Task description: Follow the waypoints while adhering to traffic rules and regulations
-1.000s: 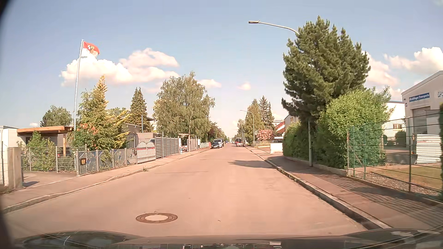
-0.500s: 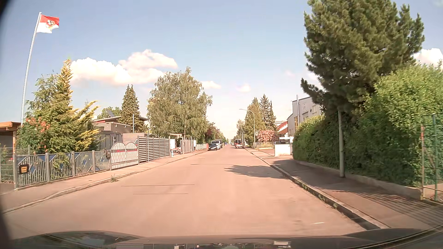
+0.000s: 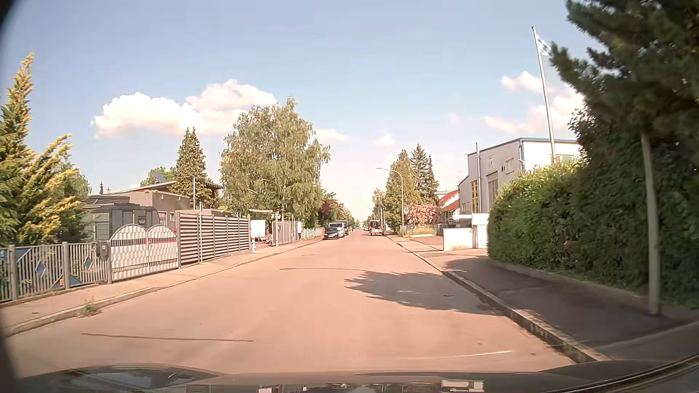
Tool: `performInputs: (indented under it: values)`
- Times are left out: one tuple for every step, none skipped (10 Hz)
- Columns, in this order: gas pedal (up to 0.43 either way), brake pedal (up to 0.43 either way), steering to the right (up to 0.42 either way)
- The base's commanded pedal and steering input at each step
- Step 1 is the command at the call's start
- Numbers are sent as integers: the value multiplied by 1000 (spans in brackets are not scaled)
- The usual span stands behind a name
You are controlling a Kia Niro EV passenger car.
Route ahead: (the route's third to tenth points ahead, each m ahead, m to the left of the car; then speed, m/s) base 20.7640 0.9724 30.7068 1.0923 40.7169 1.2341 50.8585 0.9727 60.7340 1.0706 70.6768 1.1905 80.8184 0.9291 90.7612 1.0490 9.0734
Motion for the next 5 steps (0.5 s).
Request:
performInputs:
  values:
    - [98,12,1]
    - [110,12,1]
    - [130,12,1]
    - [130,12,1]
    - [130,12,2]
